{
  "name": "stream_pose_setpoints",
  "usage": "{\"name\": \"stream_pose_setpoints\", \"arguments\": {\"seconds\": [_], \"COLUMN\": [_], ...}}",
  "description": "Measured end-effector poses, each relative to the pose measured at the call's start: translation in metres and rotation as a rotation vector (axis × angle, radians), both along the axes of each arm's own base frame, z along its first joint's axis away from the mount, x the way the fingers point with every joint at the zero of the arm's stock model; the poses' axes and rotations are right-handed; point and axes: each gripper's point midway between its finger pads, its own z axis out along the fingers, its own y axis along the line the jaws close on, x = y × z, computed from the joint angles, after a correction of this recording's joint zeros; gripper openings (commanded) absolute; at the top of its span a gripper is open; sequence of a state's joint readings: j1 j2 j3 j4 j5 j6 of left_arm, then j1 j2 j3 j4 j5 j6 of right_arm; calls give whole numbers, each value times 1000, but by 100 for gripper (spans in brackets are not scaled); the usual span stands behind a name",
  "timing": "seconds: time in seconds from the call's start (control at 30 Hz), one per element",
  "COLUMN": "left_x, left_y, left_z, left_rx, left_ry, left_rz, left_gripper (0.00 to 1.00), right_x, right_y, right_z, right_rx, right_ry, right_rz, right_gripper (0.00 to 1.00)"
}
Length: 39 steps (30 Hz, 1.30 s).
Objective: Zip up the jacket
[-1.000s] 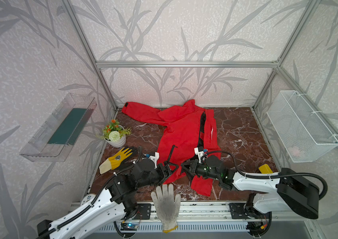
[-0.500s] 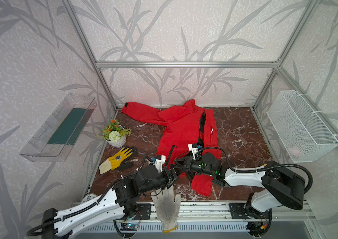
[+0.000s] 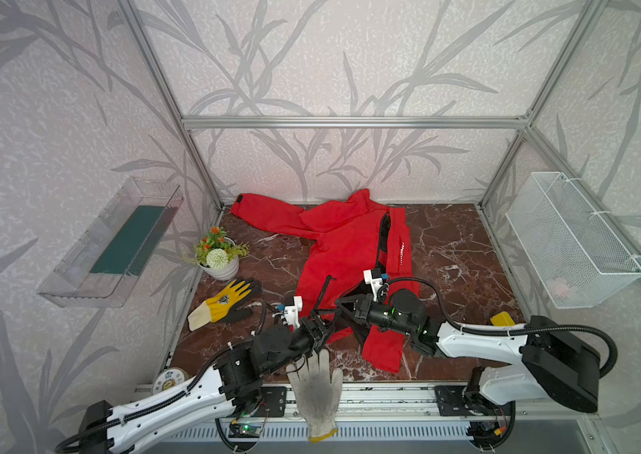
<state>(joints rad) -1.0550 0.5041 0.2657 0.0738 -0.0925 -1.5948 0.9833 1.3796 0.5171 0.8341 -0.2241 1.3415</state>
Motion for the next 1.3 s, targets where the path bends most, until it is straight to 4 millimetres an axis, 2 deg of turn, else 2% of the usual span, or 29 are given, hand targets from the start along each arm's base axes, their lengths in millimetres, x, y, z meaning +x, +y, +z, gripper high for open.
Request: {"name": "stream_pose_setpoints", "arguments": {"seconds": [0.2, 0.37, 0.47, 0.63, 0.7, 0.83, 1.07, 1.3], "left_x": [10, 12, 13, 15, 16, 16, 16, 15], "left_y": [7, 10, 13, 17, 18, 17, 18, 16], "left_z": [4, 1, 0, -2, -4, -2, -5, -9], "left_rx": [-6, 17, 27, 50, 67, 86, 103, 110], "left_ry": [-26, -37, -39, -47, -47, -48, -40, -28], "left_rz": [67, 75, 84, 97, 98, 91, 85, 70], "left_gripper": [82, 71, 54, 16, 7, 1, 0, 0], "right_x": [-4, -6, -7, -8, -9, -9, -8, -3], "right_y": [-6, -13, -18, -23, -24, -24, -21, -5], "right_z": [-9, -12, -13, -7, -5, -5, -6, -4], "right_rx": [-24, -32, -37, -31, -28, -27, -27, -10], "right_ry": [17, 20, 20, 11, 9, 6, 2, -2], "right_rz": [0, -11, -23, -34, -34, -35, -28, 5], "right_gripper": [0, 0, 0, 0, 0, 0, 0, 0]}}
